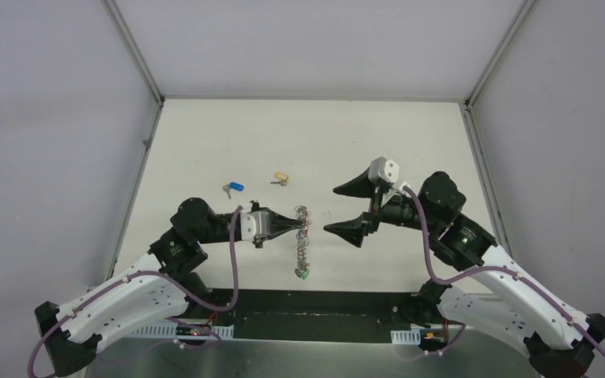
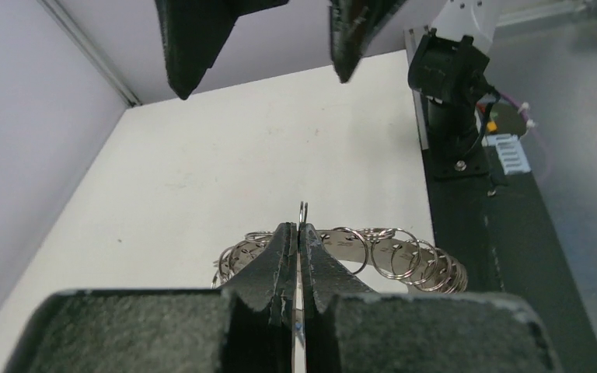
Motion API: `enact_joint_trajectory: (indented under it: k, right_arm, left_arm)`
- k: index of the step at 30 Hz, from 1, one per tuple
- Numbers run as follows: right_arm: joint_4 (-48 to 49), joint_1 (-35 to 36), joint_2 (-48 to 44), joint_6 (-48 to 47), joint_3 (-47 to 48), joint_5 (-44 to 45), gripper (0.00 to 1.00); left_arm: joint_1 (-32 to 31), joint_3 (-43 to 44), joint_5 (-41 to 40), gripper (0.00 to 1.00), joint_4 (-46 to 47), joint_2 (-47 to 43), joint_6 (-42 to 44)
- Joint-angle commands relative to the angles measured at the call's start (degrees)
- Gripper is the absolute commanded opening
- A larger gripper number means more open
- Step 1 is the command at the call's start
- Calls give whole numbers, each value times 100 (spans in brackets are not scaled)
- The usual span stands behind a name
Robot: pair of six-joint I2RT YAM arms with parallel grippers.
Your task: Put the keys on the keyring
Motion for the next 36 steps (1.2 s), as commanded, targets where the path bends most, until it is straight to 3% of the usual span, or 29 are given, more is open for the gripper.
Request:
enact_joint_trajectory:
  k: [1, 6, 10, 13, 20, 25, 31, 36]
  right_arm:
    - [90, -9, -44, -40, -38, -20, 94]
    - [104, -9, -16, 46, -114, 92, 94]
    - [102, -8, -16, 90, -167, 76, 94]
    - [89, -8, -32, 104, -218, 94, 95]
    - [79, -10, 221, 738, -253, 798, 99]
    - [81, -91, 598, 1396, -74, 1520, 100]
    - [407, -301, 992, 1762, 40, 1843, 99]
    - [451, -448, 1523, 2757, 131, 3366, 98]
  left_arm:
    - [-48, -195, -551, 0, 1337, 214, -1793]
    - [-48, -725, -1118, 0, 3049, 646, -3532]
    - [-50, -901, -1247, 0, 3819, 983, -3917]
    - [-45, -837, -1410, 0, 3804, 1140, -3902]
    - [-51, -11, -1999, 0, 2145, 1297, -3418]
    - [-36, 173, -3128, 0, 1179, 1062, -2960]
    - [-25, 200, -4423, 0, -160, 353, -2469]
    - [-27, 14, -4806, 0, -1240, -680, -2256]
